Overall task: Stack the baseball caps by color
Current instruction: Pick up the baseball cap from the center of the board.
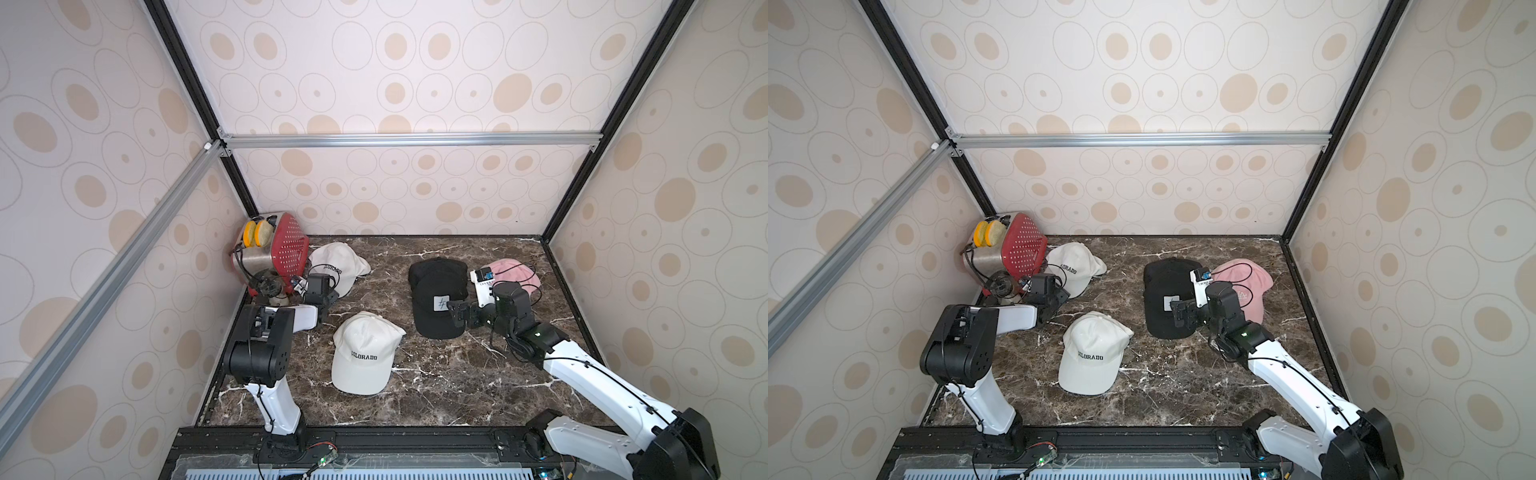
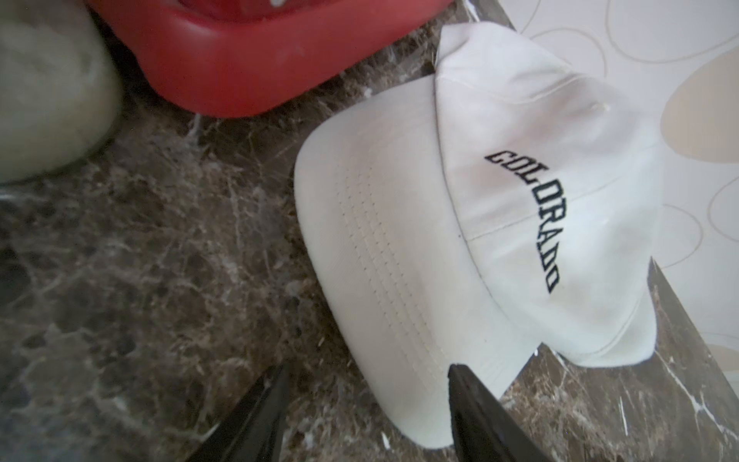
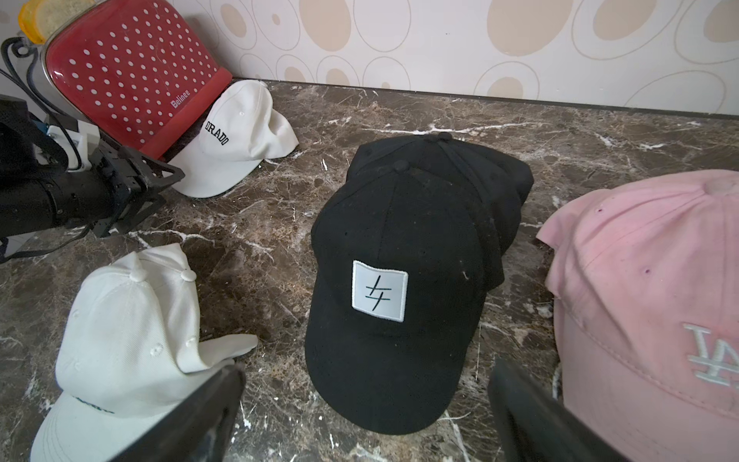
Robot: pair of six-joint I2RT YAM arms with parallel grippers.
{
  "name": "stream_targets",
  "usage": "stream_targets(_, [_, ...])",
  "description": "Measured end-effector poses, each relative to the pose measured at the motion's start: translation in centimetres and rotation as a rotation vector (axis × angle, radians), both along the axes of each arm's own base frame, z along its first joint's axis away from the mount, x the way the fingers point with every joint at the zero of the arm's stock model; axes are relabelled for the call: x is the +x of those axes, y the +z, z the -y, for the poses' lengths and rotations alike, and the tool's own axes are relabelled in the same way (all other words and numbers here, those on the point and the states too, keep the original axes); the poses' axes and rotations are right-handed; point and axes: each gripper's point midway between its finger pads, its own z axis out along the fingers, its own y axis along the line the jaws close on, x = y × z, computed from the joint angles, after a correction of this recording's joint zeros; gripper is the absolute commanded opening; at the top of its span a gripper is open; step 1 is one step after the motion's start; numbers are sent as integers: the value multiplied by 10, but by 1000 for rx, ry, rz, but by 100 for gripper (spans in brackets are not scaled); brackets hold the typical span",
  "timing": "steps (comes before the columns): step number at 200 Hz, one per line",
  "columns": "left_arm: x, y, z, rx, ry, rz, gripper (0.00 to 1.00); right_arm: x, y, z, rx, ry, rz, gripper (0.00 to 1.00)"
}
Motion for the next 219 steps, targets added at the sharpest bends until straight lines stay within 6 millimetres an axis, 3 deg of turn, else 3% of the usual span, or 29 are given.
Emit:
stream_targets(76, [31,-2,-8,-9,57,94,55,-4,3,6,-9,-14,4,100])
stream_targets(126, [46,-5,-13,-45,84,156,24,-4,2,7,-16,-19,3,100])
stream_targets(178, [64,27,-5,-105,52,298,0,-3,2,7,-15,-19,3,100])
stream_targets(219, [71,59,6,-149,-6,390,0,-3,0,6,-14,-18,-4,100])
